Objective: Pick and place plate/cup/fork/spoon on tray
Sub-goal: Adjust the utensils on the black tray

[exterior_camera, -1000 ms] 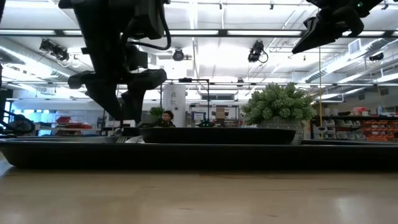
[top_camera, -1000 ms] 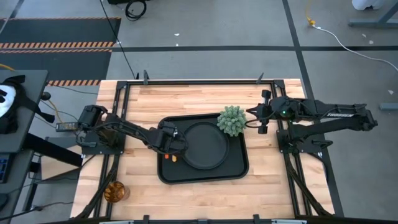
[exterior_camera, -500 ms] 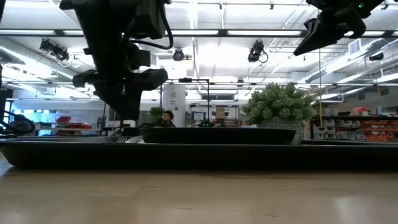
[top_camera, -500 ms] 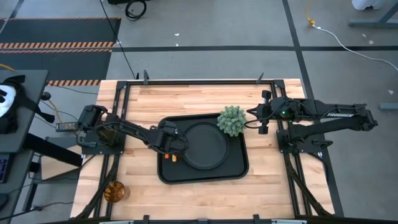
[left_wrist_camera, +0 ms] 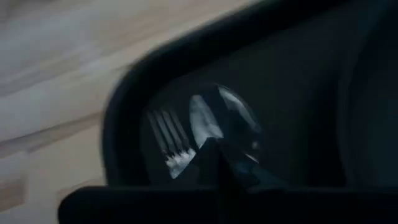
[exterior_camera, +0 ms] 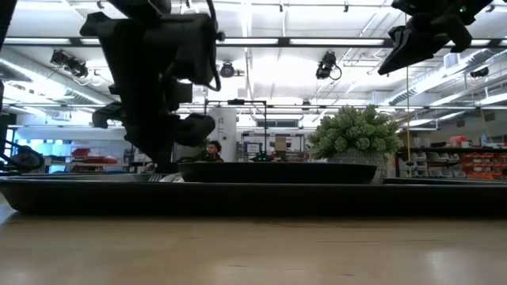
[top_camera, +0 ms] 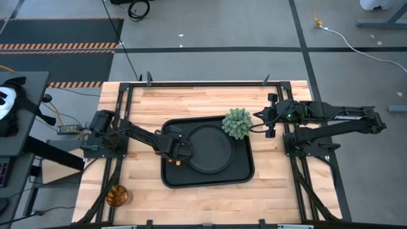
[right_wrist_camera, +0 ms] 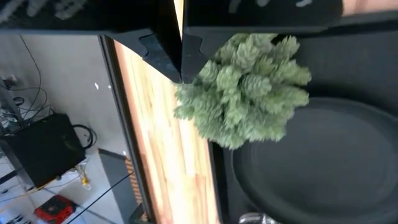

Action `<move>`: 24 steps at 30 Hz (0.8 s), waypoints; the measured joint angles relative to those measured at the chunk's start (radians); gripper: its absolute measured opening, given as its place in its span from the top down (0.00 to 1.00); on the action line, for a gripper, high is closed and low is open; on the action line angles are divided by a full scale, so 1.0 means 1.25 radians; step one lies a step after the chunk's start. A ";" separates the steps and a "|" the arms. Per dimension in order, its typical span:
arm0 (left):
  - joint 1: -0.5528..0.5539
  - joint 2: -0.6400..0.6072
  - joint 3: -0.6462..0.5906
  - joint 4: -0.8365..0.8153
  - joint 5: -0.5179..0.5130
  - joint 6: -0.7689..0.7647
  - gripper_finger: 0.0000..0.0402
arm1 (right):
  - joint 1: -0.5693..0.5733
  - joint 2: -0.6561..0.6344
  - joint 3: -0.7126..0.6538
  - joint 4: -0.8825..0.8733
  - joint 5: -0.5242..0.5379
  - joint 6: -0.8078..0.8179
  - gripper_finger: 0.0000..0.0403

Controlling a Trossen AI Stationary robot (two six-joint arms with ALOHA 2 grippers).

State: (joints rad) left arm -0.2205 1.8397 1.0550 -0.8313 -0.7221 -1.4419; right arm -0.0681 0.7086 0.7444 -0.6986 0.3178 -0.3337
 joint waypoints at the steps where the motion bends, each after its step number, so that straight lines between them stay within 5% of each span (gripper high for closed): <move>1: 0.003 0.002 0.000 -0.020 -0.012 -0.020 1.00 | 0.000 0.000 0.000 -0.008 -0.002 0.000 0.98; 6: 0.030 0.003 0.000 -0.139 -0.016 -0.097 1.00 | 0.000 0.000 0.000 -0.022 -0.004 0.021 0.98; 16: 0.084 0.005 -0.007 -0.085 0.005 -0.012 1.00 | 0.000 0.000 0.000 -0.014 -0.004 0.015 0.98; 24: 0.138 0.006 -0.071 0.044 0.098 0.075 1.00 | 0.000 0.000 0.000 -0.016 -0.005 0.026 0.98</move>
State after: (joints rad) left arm -0.0479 1.8468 0.9662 -0.7760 -0.5990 -1.3481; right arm -0.0681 0.7082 0.7444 -0.7189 0.3113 -0.3007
